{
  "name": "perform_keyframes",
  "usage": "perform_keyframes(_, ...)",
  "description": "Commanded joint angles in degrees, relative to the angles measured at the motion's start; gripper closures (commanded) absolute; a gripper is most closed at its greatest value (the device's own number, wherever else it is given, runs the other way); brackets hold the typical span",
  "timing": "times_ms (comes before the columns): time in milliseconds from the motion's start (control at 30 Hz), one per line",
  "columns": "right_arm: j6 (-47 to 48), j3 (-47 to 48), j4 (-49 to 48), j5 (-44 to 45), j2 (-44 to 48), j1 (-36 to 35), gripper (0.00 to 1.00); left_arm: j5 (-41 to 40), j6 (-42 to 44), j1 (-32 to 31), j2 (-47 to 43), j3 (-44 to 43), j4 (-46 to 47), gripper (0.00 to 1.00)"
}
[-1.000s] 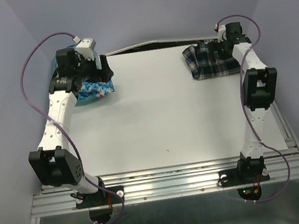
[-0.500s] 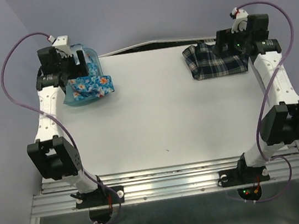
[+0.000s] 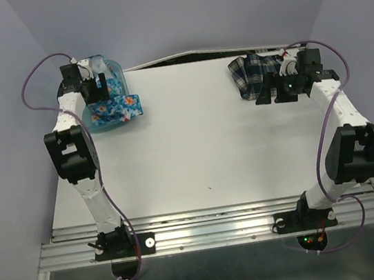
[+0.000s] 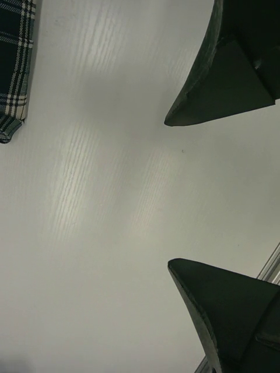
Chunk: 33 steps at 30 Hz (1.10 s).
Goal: Fold and stack the skirts
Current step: Grab the skirt from the pile
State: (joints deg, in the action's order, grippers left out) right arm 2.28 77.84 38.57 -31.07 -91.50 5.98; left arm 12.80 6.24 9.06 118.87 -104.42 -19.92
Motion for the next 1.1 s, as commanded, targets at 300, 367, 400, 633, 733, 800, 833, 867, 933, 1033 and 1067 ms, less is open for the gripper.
perform_keyframes(300,0.35,2.22,0.46,-0.84,3.00,0.17,0.00,0.82,-2.29,0.26,9.36,-11.59,1.91,0.52)
perform_keyframes(367,0.26,2.31,0.46,-0.92,2.82,0.17,0.00,2.31,-1.59,0.17,9.63,-13.08,0.86,0.73)
perform_keyframes(400,0.35,2.49,0.46,-0.92,2.82,0.17,0.00,2.93,-1.23,0.26,9.80,-13.78,-0.37,0.80)
perform_keyframes(633,-0.44,1.79,-0.07,-1.62,3.00,0.17,0.00,4.69,0.35,0.34,6.64,-13.88,2.25,1.00)
perform_keyframes(733,-0.70,1.35,-0.25,-2.06,2.91,0.17,0.00,4.96,0.00,0.34,7.86,-16.42,2.26,0.86)
perform_keyframes(800,-0.79,1.35,-0.33,-1.89,2.82,0.17,0.00,5.13,-0.79,0.34,10.40,-18.96,0.16,0.79)
perform_keyframes(833,-0.79,1.35,-0.33,-1.80,2.74,0.17,0.00,5.13,-0.79,0.34,11.20,-20.89,-0.37,0.78)
perform_keyframes(867,-0.88,1.43,-0.25,-1.80,2.56,0.17,0.00,5.13,-0.88,0.34,11.82,-21.26,-0.47,0.62)
perform_keyframes(933,-1.05,1.61,-0.07,-1.80,2.30,0.17,0.00,4.08,-1.66,0.34,12.79,-21.18,0.14,0.20)
perform_keyframes(1033,-1.32,2.14,0.10,-1.89,1.68,0.17,0.00,2.76,-2.20,0.34,14.45,-21.35,0.67,0.06)
perform_keyframes(1067,-1.49,2.22,0.11,-1.98,1.51,0.17,0.00,2.41,-2.02,0.34,15.07,-21.96,0.59,0.06)
